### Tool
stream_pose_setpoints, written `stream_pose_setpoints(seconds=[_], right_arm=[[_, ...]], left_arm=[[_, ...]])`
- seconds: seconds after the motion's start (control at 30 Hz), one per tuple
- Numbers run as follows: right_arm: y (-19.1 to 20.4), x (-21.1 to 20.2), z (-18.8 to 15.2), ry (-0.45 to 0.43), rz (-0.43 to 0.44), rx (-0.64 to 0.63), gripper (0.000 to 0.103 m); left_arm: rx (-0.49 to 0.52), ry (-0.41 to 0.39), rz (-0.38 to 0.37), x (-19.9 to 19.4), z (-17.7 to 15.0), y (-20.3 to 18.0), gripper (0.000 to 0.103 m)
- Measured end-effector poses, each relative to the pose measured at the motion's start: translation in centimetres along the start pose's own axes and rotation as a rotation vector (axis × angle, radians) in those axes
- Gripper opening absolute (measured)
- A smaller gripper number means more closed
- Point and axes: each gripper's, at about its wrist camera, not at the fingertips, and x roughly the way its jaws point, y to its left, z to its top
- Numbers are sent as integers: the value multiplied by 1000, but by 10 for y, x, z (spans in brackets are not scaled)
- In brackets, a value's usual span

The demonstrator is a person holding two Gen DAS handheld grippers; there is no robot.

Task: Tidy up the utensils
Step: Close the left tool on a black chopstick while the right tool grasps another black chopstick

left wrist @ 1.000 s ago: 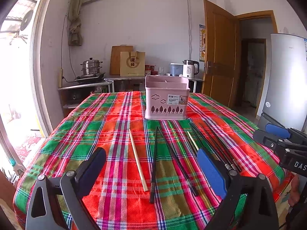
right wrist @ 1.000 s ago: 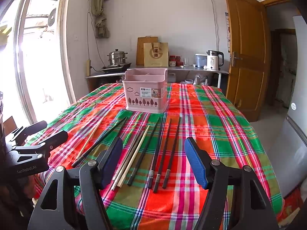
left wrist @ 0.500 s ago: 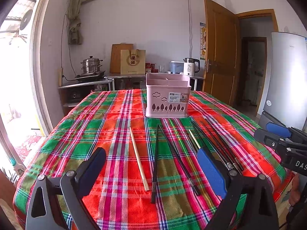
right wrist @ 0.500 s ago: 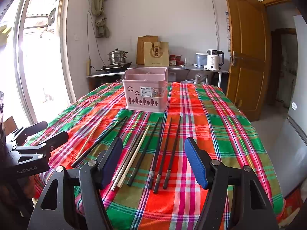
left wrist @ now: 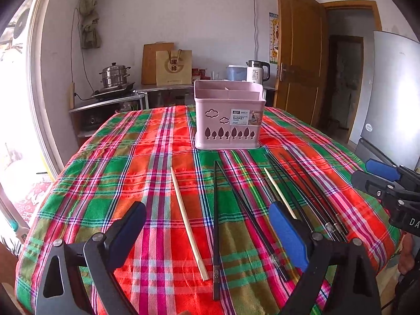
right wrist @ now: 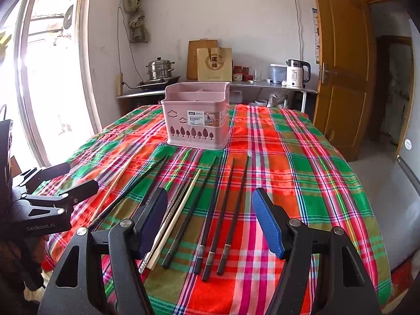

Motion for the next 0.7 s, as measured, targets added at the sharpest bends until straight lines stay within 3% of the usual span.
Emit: stream_pose_setpoints(seconds=[0.13, 0.2, 0.27, 0.47, 0.7], right_arm=[[-5, 18, 9, 34, 13, -2, 67], [-6, 30, 14, 56, 14, -10, 62], [-8, 44, 20, 92, 18, -14, 50], [-15, 87, 31, 190, 38, -29, 25], [-15, 128, 36, 276, 63, -38, 16]], left_arm=[[36, 54, 32, 25, 11, 2, 87], [37, 98, 10, 41, 17, 5, 87], [43, 144, -29, 58, 23, 6, 84], [81, 245, -48, 100, 34, 6, 71], [79, 344, -86, 135, 37, 7, 52]])
